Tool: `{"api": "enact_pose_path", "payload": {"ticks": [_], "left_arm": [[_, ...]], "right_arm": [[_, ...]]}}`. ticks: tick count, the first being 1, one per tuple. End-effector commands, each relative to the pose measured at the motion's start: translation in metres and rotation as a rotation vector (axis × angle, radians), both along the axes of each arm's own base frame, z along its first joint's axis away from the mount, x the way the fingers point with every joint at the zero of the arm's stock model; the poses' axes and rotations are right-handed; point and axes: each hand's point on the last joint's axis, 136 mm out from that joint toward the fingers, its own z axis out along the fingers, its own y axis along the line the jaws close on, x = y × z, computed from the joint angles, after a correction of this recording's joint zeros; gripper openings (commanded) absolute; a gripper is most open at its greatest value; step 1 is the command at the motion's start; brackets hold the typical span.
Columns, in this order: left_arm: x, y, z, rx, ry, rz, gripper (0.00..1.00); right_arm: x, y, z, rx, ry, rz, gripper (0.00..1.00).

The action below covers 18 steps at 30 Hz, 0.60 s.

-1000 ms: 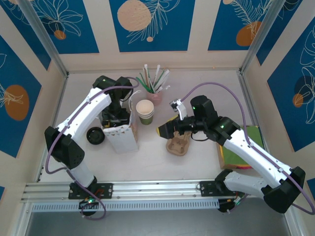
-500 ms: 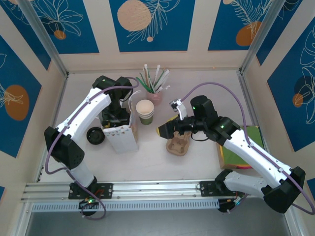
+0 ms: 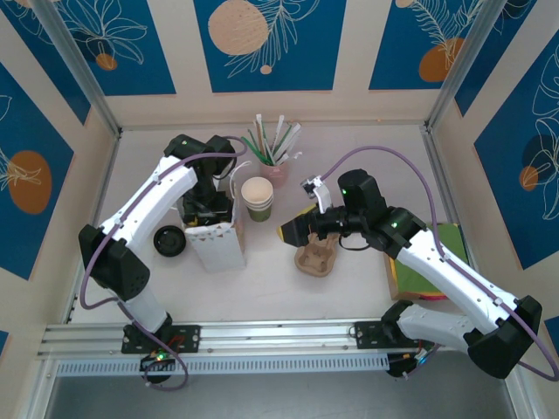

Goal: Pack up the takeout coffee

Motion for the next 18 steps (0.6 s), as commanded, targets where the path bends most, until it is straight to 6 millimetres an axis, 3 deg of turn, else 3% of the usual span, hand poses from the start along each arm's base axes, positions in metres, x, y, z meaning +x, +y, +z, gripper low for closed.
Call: {"api": "enact_pose_path", "payload": {"ticks": [1,18], "left_arm": [[-0.0059,0.0005,0.0002,-0.024,0.020,-0.008,0.59],[-0.0056,-0.0021,-0.0021,-0.019,0.019,-0.006,0.59]], "right_arm": [[-0.0010,0.0031,0.0015,0.006,-0.016,0.014,0.99],[-0.0004,0.0029,0.0004,0.003,-0.015,0.011,0.99]]}}
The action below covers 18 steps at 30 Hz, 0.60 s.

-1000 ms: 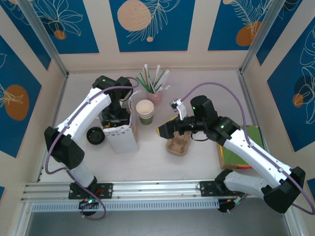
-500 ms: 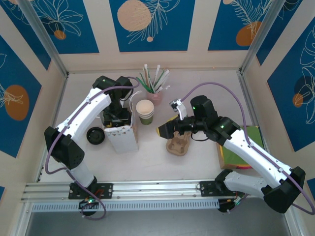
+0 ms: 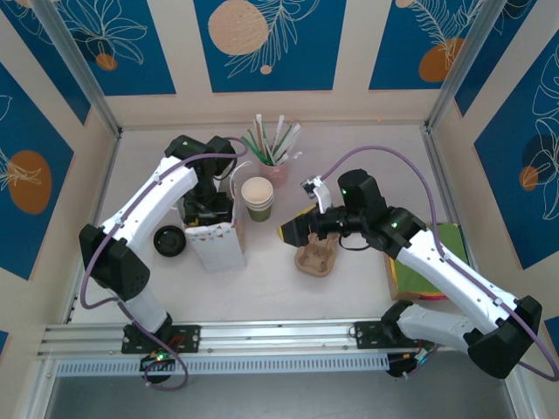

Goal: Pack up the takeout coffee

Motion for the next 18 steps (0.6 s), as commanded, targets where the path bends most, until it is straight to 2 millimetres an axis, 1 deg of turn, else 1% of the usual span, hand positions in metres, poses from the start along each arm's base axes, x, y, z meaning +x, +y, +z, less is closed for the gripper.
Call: {"api": "enact_pose_path", "payload": {"ticks": [1,12,18], "left_arm": [[-0.0054,-0.0005,0.0007,-0.011,0.014,0.005,0.59],[-0.0054,-0.0048,-0.0003,-0.024,0.013,0.005,0.59],[-0.0020,-0.0074,-0.0002,-0.030,0.002,-0.003,0.59]], "right_arm": [[-0.0005,0.0029,0.0000,0.002,-0.014,0.011,0.99],[-0.0003,0.0030,0.0001,0.002,-0.016,0.011,0.99],[-0.0006,0.0028,0.0007,0.004,-0.015,0.011,0.99]]}}
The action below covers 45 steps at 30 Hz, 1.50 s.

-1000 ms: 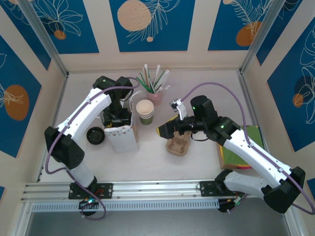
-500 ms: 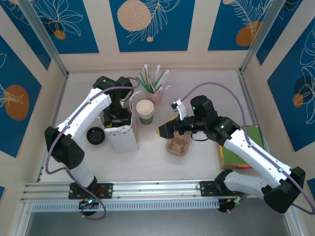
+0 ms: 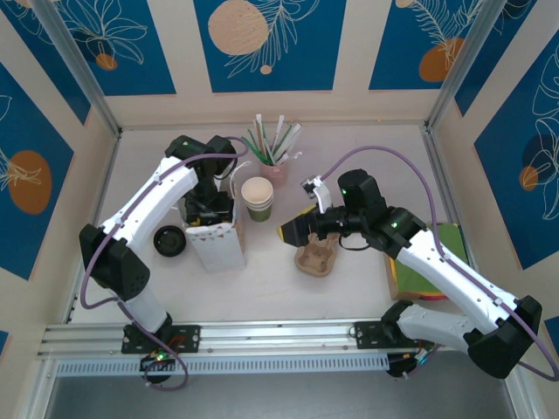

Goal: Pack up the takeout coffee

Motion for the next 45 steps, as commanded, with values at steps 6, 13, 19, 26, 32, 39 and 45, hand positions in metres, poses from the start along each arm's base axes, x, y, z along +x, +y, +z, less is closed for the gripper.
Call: {"api": "enact_pose_path", "payload": {"ticks": [6,13,19,26,32,39,45], "left_arm": [[-0.0019,-0.0021,0.0004,-0.007,-0.004,-0.003,0.59],[0.0005,-0.0034,-0.0004,-0.011,-0.010,-0.008,0.59],[0.0021,-0.0027,0.0012,-0.008,-0.020,-0.013,0.58],[0.0037,-0.0016,0.0007,-0.001,-0.028,-0.012,0.58],[0.0046,-0.0028,-0.0019,-0.007,-0.031,-0.012,0.58],[0.0033,-0.0011,-0.0027,0.000,-0.028,-0.016,0.58],[0.0033,-0.0009,-0.0040,0.002,-0.027,-0.015,0.58]], "right_arm": [[-0.0004,0.0028,0.0008,0.002,-0.016,0.011,0.99],[-0.0005,0.0034,0.0017,0.003,-0.016,0.014,0.99],[0.0002,0.0036,0.0013,0.001,-0.011,0.013,0.99],[0.0004,0.0038,0.0008,0.000,-0.006,0.013,0.99],[0.0002,0.0037,0.0012,0.002,-0.006,0.013,0.99],[-0.0001,0.0034,0.0014,0.001,-0.007,0.012,0.99],[0.0000,0.0035,0.0013,0.001,-0.007,0.012,0.99]]}}
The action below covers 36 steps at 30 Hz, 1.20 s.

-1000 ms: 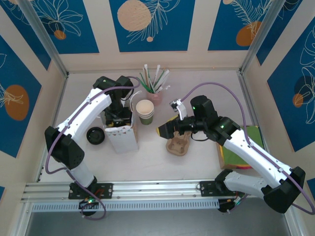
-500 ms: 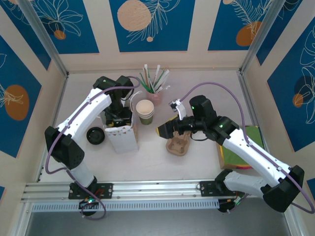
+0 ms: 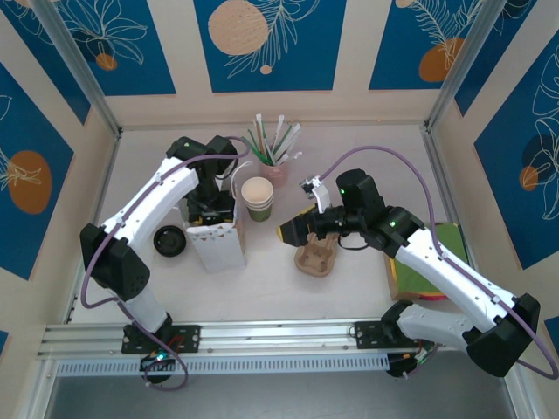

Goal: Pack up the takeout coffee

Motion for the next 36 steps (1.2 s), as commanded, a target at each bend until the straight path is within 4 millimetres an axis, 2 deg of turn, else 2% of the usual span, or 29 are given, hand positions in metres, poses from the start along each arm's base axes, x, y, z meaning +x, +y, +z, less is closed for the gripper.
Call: {"api": "enact_pose_path", "payload": {"ticks": [1,36], "left_arm": [[-0.004,0.003,0.002,0.014,-0.004,-0.014,0.58],[-0.014,0.013,-0.005,0.047,0.021,-0.010,0.58]], "right_arm": [[-0.001,0.002,0.005,0.009,-0.016,0.012,0.99],[-0.002,0.003,0.003,0.007,-0.011,0.012,0.99]]}}
